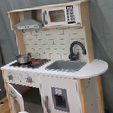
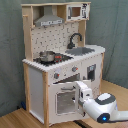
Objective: Play with the kitchen
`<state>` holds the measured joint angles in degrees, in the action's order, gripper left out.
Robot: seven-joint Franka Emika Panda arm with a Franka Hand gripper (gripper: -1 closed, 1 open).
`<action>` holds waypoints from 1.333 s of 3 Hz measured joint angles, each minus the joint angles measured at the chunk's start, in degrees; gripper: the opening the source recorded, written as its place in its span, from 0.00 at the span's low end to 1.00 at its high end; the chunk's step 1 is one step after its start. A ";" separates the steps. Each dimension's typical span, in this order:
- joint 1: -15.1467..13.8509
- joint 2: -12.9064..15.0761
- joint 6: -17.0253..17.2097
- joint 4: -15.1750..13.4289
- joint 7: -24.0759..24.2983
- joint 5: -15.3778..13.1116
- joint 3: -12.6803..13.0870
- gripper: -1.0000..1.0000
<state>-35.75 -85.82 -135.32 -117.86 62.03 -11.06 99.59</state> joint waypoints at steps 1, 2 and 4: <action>2.99 0.01 1.08 1.28 -1.59 -2.43 -3.74 1.00; 3.26 0.08 0.69 1.45 -6.55 -3.92 -8.47 1.00; 3.48 1.05 -0.30 2.01 -19.00 -4.07 -13.56 1.00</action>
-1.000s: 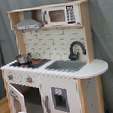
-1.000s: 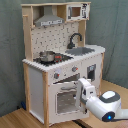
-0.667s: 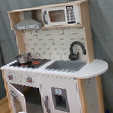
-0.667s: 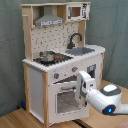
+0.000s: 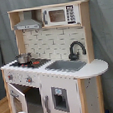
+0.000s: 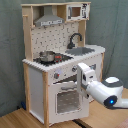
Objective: Play with the kitchen
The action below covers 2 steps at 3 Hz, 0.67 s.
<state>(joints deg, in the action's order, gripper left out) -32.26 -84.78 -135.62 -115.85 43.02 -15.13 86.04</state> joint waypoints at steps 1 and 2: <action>0.42 1.11 -0.47 -0.03 -7.31 0.06 -1.36 1.00; 0.92 2.08 -1.04 -0.12 -13.93 0.34 -2.35 1.00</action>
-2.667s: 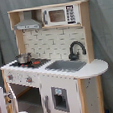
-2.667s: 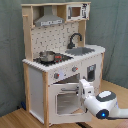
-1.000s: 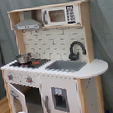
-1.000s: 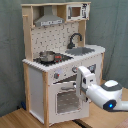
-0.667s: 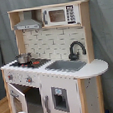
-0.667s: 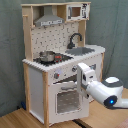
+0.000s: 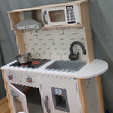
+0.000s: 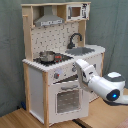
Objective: Play with the kitchen
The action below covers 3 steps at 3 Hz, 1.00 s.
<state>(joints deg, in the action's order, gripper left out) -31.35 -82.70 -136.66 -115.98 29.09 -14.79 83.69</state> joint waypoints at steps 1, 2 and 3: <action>0.77 1.16 -0.12 -0.17 -6.99 0.35 -1.23 1.00; 1.77 2.65 -0.12 -0.55 -14.11 0.76 -2.80 1.00; 2.88 4.48 -0.12 -1.02 -21.42 1.37 -4.69 1.00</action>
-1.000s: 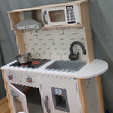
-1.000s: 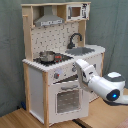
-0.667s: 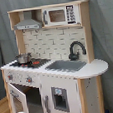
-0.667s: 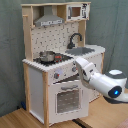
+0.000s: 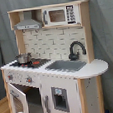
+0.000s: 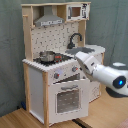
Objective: Play with the kitchen
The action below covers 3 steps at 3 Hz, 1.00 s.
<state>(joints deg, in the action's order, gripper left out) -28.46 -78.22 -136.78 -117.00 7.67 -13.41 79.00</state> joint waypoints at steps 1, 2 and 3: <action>1.26 2.05 0.06 -0.70 -7.08 0.72 -2.17 1.00; 2.71 4.22 0.50 -1.73 -13.55 1.59 -4.45 1.00; 4.36 6.44 1.33 -2.88 -19.18 2.46 -6.64 1.00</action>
<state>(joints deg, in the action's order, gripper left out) -24.10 -71.78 -135.45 -119.88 -11.51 -10.95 72.36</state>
